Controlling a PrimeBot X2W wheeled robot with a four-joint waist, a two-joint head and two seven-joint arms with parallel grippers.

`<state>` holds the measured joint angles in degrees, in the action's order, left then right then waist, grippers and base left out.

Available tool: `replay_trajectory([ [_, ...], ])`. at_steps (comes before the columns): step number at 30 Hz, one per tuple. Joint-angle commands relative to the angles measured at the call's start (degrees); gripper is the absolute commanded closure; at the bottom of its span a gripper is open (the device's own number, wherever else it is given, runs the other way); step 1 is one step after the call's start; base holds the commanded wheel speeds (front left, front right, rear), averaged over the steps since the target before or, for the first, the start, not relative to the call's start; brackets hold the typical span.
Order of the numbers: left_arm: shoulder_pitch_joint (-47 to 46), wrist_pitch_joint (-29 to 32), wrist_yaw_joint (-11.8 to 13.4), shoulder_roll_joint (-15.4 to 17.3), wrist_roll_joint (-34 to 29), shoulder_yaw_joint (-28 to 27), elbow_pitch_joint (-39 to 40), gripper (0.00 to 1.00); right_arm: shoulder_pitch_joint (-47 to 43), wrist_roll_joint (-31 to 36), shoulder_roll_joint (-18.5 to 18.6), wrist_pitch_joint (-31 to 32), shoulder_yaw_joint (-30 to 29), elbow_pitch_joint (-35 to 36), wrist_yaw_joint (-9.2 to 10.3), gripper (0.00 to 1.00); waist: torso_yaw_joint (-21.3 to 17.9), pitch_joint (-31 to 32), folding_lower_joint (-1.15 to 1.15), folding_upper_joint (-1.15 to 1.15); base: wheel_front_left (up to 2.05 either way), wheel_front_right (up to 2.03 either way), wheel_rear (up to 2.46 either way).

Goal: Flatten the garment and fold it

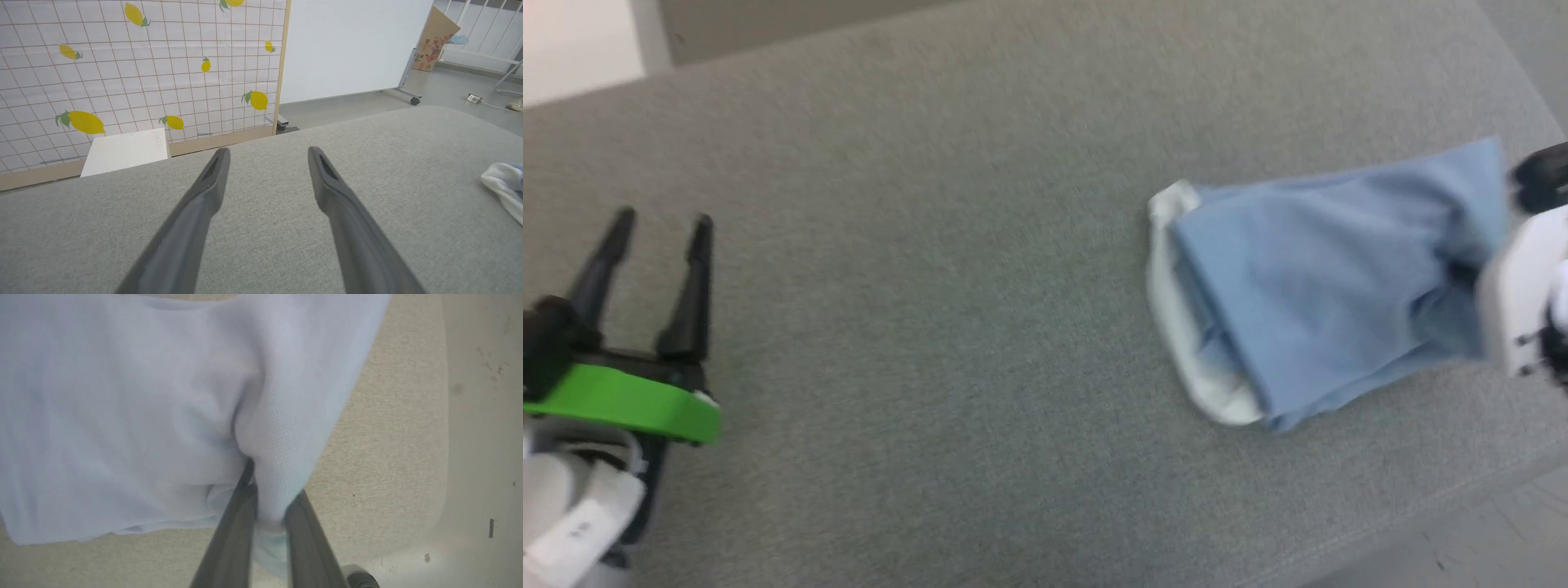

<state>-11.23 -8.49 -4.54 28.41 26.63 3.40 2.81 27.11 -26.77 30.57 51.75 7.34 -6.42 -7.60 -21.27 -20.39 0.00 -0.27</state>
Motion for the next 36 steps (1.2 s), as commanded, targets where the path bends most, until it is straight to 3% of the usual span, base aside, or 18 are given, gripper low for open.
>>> replay_trajectory([
  [1,-0.34,0.62,0.06,1.85,-0.40,-1.20,1.64,0.00,1.22,1.59,0.16,-0.52,-2.92,0.00,0.11,1.00,-1.45,-9.76,0.00,0.27,0.00,0.00,0.00],
  [11,5.17,4.47,2.11,10.22,1.15,-11.83,13.20,0.00,0.45,10.96,-4.48,-1.30,-22.57,3.34,0.11,1.00,-0.17,-19.20,0.00,0.27,0.00,0.00,0.00],
  [18,10.07,6.18,3.19,12.91,1.76,-17.87,18.39,0.00,0.86,17.14,-6.68,-1.55,-29.53,6.46,0.11,1.00,-1.27,-21.37,0.00,0.27,0.00,0.00,0.00],
  [19,10.58,6.21,3.23,13.07,1.86,-18.45,18.77,0.00,0.88,17.76,-7.04,-1.79,-30.26,6.80,0.11,0.59,-1.41,-21.34,0.00,0.27,0.00,0.00,0.00],
  [20,10.96,6.21,3.25,13.17,1.90,-18.81,18.98,0.00,0.74,18.39,-7.05,-1.74,-30.58,7.10,0.11,0.00,-1.51,-21.20,0.00,0.27,0.00,0.00,0.00],
  [28,11.86,5.70,3.60,12.97,1.47,-18.64,19.58,0.00,0.56,19.50,-5.38,-2.66,-32.51,9.98,0.11,0.00,-1.57,-17.89,0.00,0.27,0.00,0.00,0.00],
  [36,9.43,3.14,4.34,9.38,1.35,-14.04,15.59,0.00,5.68,13.63,-2.59,-10.47,-27.28,13.29,0.11,0.00,0.48,-10.75,0.00,0.27,0.00,0.00,0.00],
])
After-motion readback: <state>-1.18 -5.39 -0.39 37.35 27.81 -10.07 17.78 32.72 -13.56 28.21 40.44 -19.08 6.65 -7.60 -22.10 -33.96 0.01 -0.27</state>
